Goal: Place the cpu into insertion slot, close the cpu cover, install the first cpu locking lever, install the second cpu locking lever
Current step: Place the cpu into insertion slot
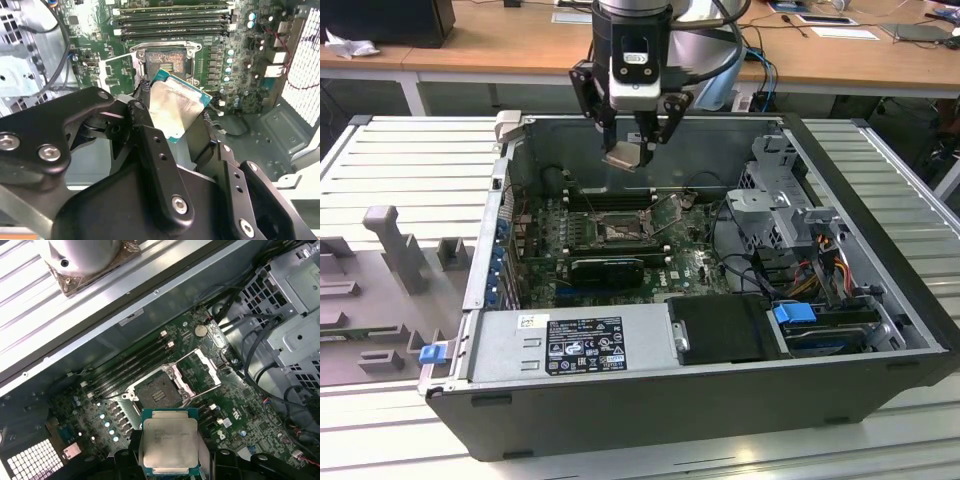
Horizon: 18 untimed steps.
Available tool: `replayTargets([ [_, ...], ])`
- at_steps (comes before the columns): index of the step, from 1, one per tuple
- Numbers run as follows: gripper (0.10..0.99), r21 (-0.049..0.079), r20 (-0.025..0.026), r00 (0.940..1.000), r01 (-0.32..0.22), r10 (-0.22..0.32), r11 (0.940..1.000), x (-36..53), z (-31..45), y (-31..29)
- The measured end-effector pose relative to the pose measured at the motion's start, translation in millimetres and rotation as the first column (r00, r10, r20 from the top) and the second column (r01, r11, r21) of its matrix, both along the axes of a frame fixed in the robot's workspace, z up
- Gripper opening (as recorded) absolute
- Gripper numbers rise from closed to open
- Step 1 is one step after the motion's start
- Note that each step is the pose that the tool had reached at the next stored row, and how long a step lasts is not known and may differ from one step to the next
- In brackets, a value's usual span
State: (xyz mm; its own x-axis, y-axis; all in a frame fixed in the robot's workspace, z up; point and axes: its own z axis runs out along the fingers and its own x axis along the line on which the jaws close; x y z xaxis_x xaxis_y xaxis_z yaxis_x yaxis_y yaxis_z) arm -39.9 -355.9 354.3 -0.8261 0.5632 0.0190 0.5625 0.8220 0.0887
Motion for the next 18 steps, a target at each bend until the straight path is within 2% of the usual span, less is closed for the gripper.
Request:
replayTargets([
  [5, 0.529, 0.0, 0.0, 0.9967, 0.081, -0.081, 0.9967, 0.0, -0.4, 0.0],
  [11, 0.529, 0.0, 0.0, 0.9857, 0.169, -0.169, 0.9857, 0.0, -1.3, 0.0],
  [15, 0.529, 0.0, 0.0, 0.9782, 0.208, -0.208, 0.9782, 0.0, -1.8, 0.0],
  [18, 0.529, 0.0, 0.0, 0.9764, 0.216, -0.216, 0.9764, 0.0, -2.9, 0.0],
])
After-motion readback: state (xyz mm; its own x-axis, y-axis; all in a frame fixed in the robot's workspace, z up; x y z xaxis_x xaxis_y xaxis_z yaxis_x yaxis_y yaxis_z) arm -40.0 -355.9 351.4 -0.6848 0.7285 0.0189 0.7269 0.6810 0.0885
